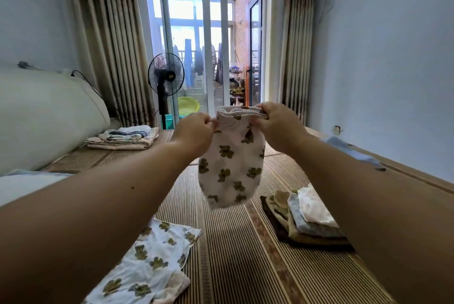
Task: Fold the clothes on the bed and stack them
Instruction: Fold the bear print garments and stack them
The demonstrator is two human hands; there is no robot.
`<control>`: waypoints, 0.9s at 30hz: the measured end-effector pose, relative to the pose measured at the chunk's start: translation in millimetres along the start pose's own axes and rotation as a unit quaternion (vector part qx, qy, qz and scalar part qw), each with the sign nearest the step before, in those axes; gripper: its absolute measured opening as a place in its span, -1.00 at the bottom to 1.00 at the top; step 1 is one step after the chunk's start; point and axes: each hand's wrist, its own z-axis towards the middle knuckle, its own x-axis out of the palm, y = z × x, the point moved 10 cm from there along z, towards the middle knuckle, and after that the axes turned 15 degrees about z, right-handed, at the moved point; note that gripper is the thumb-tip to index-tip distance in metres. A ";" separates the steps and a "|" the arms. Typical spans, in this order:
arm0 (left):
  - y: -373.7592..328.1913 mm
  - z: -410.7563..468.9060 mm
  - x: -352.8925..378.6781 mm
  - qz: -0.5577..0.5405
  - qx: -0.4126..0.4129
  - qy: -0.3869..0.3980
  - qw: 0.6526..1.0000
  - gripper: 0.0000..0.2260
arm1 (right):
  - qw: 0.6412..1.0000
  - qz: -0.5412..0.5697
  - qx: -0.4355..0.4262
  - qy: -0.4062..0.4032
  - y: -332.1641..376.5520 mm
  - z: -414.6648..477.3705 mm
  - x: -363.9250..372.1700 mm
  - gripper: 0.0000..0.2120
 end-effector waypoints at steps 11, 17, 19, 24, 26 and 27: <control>63.2 -170.1 179.3 -0.011 0.017 0.295 0.955 -0.77 | 0.929 0.078 0.264 0.247 -144.5 -178.3 94.1 -0.92; 79.0 -261.1 230.7 0.022 0.054 0.390 0.919 -0.75 | 0.834 0.133 0.404 0.351 -184.8 -274.4 129.3 -0.87; 84.8 -263.3 229.6 0.015 0.033 0.372 0.928 -0.75 | 0.828 0.147 0.404 0.360 -189.0 -272.9 131.5 -0.79; 94.1 -228.9 223.7 -0.003 -0.044 0.290 0.956 -0.67 | 0.825 0.259 0.425 0.269 -202.6 -250.3 144.1 -0.74; 103.7 -214.0 227.1 -0.005 -0.086 0.269 0.959 -0.77 | 0.858 0.217 0.414 0.212 -216.1 -239.5 144.2 -0.62; 109.9 -211.5 230.7 -0.008 -0.113 0.268 0.957 -0.83 | 0.872 0.182 0.409 0.199 -221.8 -236.5 143.6 -0.55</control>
